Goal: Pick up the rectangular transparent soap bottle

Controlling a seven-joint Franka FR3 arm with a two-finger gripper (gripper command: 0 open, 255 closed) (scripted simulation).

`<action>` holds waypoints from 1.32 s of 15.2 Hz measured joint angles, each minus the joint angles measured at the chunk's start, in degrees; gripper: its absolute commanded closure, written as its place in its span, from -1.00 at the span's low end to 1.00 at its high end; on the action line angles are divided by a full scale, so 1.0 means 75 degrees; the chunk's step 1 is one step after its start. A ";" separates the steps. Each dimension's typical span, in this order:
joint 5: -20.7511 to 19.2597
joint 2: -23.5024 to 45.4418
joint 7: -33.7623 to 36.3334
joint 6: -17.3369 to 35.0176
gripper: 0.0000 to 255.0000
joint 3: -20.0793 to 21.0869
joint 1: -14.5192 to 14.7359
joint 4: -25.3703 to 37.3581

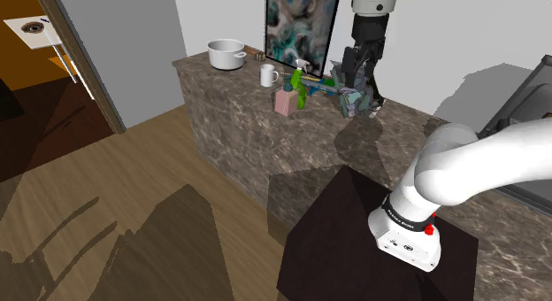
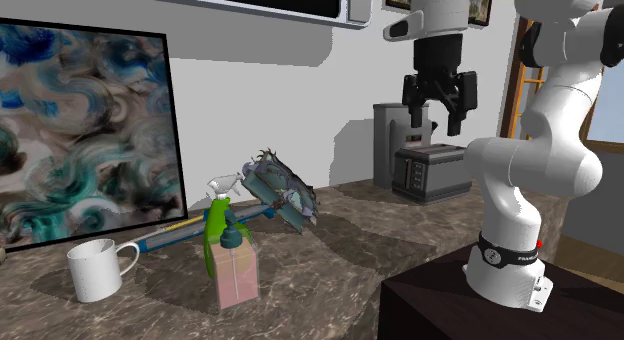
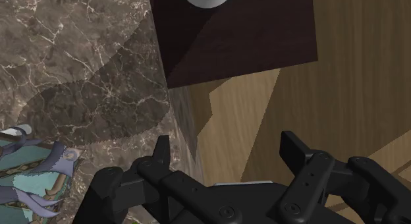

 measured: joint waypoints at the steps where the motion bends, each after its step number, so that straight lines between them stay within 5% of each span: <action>1: 0.0000 0.0000 0.0000 0.0000 -1.00 0.0000 0.0000 0.0000; 8: -0.0316 0.1436 -0.0024 0.1253 -1.00 -0.0214 -0.0112 0.0251; 20: -0.0674 0.4799 -0.0102 0.3033 -1.00 -0.0633 -0.0341 0.2059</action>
